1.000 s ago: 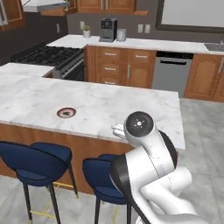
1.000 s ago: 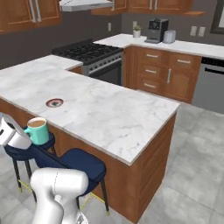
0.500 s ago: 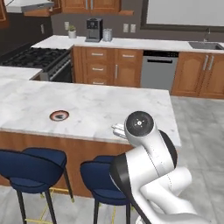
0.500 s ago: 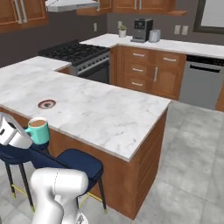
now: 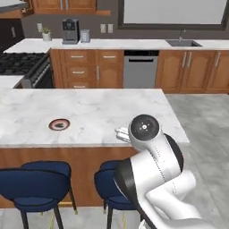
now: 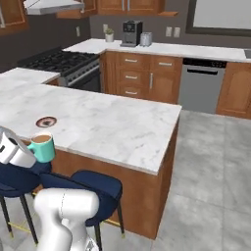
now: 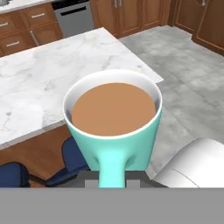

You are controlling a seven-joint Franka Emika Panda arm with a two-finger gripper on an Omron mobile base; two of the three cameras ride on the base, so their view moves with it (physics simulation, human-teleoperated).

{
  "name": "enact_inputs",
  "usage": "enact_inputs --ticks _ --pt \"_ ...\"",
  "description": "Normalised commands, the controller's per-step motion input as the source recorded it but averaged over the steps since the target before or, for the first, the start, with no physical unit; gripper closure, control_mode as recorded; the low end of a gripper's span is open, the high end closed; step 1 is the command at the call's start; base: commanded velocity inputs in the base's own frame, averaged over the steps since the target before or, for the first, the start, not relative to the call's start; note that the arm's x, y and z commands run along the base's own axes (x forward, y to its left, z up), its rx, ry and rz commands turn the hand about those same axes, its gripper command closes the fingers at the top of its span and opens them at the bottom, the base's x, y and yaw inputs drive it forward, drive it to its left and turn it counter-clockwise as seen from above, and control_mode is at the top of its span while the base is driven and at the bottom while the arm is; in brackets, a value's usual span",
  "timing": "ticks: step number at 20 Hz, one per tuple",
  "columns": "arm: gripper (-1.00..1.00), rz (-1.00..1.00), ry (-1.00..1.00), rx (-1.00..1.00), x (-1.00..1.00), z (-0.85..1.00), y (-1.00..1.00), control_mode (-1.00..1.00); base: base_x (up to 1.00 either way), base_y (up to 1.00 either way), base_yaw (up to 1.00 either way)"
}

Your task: Pick the cup of tea, navigate to the dining table, and place it on the saucer.

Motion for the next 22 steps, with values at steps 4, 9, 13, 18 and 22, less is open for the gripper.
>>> enact_inputs --ticks 4,9,13,18,22 --pt "1.0 0.0 0.0 0.0 0.0 0.0 0.0 1.0 -0.01 1.0 -0.35" --pt "1.0 0.0 0.0 0.0 0.0 0.0 0.0 1.0 0.12 1.0 -0.26" --pt "1.0 0.0 0.0 0.0 0.0 0.0 0.0 1.0 0.2 0.98 -0.21" --pt "1.0 0.0 0.0 0.0 0.0 0.0 0.0 1.0 0.26 0.7 -0.11" --pt "1.0 0.0 0.0 0.0 0.0 0.0 0.0 1.0 0.46 0.28 0.0"
